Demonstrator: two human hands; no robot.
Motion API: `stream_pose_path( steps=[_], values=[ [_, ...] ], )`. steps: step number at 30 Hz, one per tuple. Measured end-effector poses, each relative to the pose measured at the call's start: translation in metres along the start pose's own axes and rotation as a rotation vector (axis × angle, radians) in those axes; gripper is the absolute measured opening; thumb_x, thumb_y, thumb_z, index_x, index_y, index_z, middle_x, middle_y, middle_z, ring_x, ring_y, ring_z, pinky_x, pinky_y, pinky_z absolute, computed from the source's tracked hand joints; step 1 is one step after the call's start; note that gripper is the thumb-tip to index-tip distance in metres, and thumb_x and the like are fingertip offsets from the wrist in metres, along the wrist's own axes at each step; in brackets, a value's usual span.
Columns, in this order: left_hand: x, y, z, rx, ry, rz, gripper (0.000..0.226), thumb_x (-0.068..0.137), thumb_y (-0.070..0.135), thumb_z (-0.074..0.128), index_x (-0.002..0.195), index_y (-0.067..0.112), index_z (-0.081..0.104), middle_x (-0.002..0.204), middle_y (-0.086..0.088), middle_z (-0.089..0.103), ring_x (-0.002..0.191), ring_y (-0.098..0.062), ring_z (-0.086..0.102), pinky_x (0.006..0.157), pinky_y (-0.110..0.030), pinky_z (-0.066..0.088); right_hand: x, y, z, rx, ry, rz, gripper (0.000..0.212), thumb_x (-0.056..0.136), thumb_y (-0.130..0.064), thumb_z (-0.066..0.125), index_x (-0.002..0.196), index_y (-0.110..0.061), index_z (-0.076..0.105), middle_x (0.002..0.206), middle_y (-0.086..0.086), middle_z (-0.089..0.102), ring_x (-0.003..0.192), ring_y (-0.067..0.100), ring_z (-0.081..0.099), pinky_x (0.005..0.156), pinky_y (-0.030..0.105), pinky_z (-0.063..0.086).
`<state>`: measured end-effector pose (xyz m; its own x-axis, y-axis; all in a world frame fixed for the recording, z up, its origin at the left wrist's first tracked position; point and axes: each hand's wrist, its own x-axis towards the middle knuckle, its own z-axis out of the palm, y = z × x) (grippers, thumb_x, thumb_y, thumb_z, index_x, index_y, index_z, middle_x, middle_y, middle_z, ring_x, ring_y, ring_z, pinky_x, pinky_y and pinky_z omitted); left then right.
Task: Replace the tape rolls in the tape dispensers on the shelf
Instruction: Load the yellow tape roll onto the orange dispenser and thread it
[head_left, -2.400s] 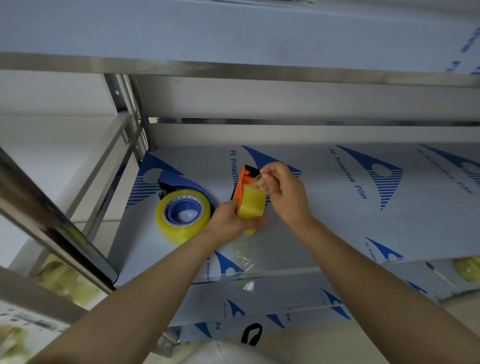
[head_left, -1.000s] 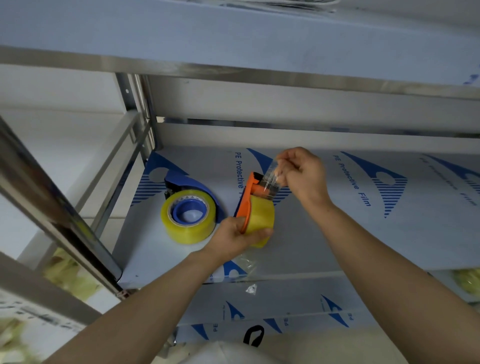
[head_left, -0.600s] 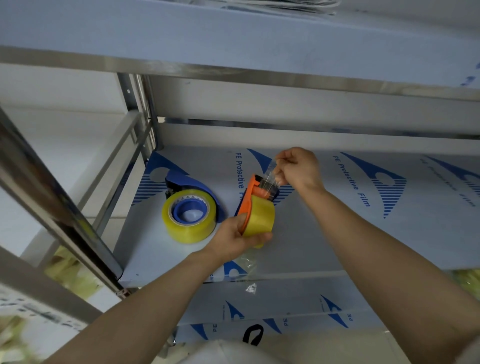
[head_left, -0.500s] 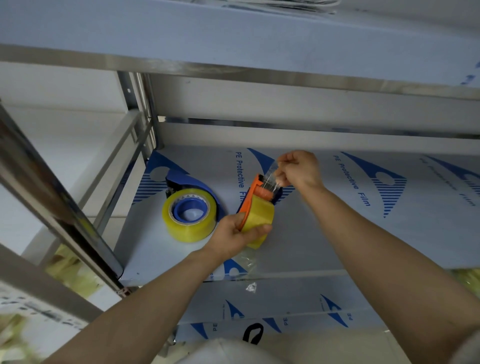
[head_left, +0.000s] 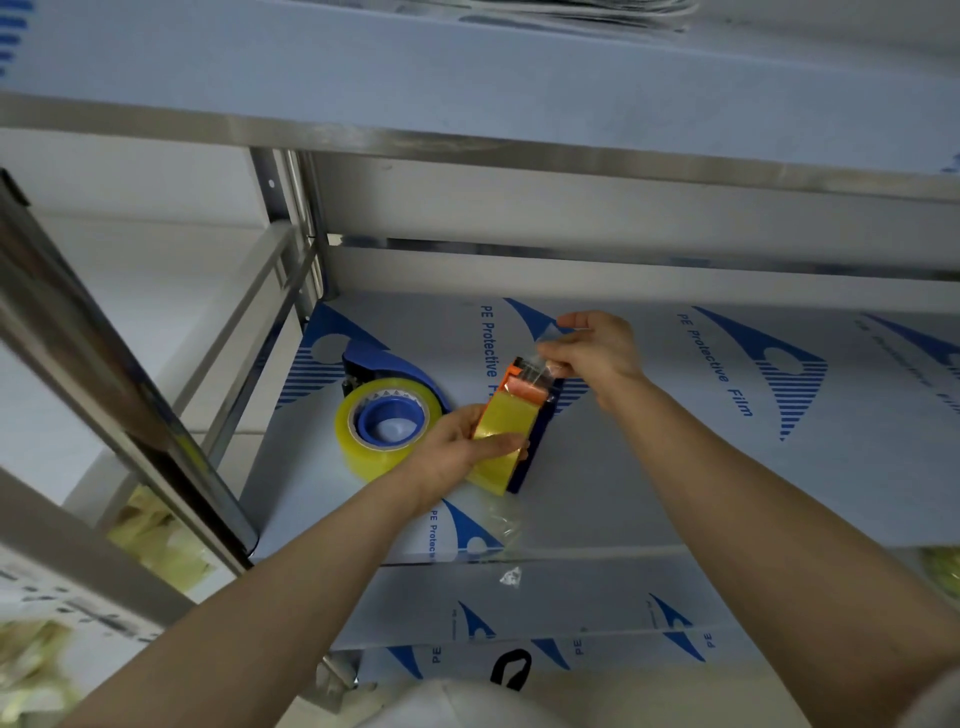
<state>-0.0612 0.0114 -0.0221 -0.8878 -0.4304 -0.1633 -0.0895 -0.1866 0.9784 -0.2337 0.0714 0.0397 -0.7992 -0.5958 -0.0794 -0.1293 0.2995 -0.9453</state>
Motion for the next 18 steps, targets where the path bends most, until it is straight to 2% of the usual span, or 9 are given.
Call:
stream_pose_path(
  steps=[3,7,10,14,16,18],
  values=[
    [-0.001,-0.002,0.001,-0.045,-0.009,0.002,0.019,0.083,0.004,0.065,0.102,0.006,0.063,0.079,0.002,0.074,0.070,-0.011,0.069,0.067,-0.021,0.053,0.001,0.000,-0.001,-0.037,0.016,-0.006,0.041,0.072,0.002,0.074,0.110,-0.001,0.059,0.087,0.015,0.065,0.056,0.014,0.059,0.059,0.024,0.056],
    [-0.004,-0.005,0.008,-0.073,0.052,0.016,0.011,0.083,0.004,0.065,0.093,0.006,0.061,0.072,0.000,0.071,0.063,-0.012,0.067,0.062,-0.021,0.054,-0.001,0.003,-0.003,0.014,0.026,0.030,0.041,0.069,-0.002,0.078,0.106,0.001,0.060,0.074,0.009,0.063,0.049,0.014,0.056,0.046,0.018,0.053],
    [-0.004,-0.008,0.012,-0.076,0.096,0.035,0.006,0.083,0.007,0.067,0.083,0.009,0.061,0.070,-0.003,0.069,0.059,-0.014,0.065,0.063,-0.025,0.056,-0.001,0.006,-0.006,0.023,0.032,0.036,0.043,0.069,0.000,0.078,0.107,0.002,0.058,0.076,0.009,0.062,0.052,0.015,0.057,0.044,0.017,0.052],
    [-0.002,-0.008,0.019,-0.043,0.165,0.055,0.013,0.082,0.018,0.069,0.080,0.008,0.060,0.073,-0.011,0.067,0.060,-0.020,0.063,0.067,-0.033,0.054,-0.001,0.014,-0.009,0.006,0.077,0.029,0.043,0.071,0.001,0.076,0.109,0.000,0.056,0.071,0.006,0.058,0.051,0.014,0.056,0.042,0.016,0.051],
    [-0.002,-0.008,0.023,-0.045,0.186,0.063,0.012,0.083,0.018,0.068,0.077,0.010,0.060,0.070,-0.010,0.067,0.055,-0.017,0.063,0.060,-0.030,0.055,-0.003,0.017,-0.009,0.017,0.112,0.009,0.043,0.072,0.000,0.076,0.109,-0.001,0.055,0.071,0.006,0.058,0.052,0.015,0.055,0.046,0.020,0.053],
    [-0.001,-0.008,0.025,-0.045,0.210,0.068,0.014,0.083,0.018,0.069,0.076,0.010,0.060,0.065,-0.007,0.066,0.052,-0.014,0.062,0.056,-0.027,0.054,-0.008,0.021,-0.007,0.000,0.154,-0.092,0.038,0.071,-0.002,0.076,0.103,-0.007,0.055,0.070,0.004,0.059,0.059,0.015,0.058,0.058,0.028,0.053]
  ],
)
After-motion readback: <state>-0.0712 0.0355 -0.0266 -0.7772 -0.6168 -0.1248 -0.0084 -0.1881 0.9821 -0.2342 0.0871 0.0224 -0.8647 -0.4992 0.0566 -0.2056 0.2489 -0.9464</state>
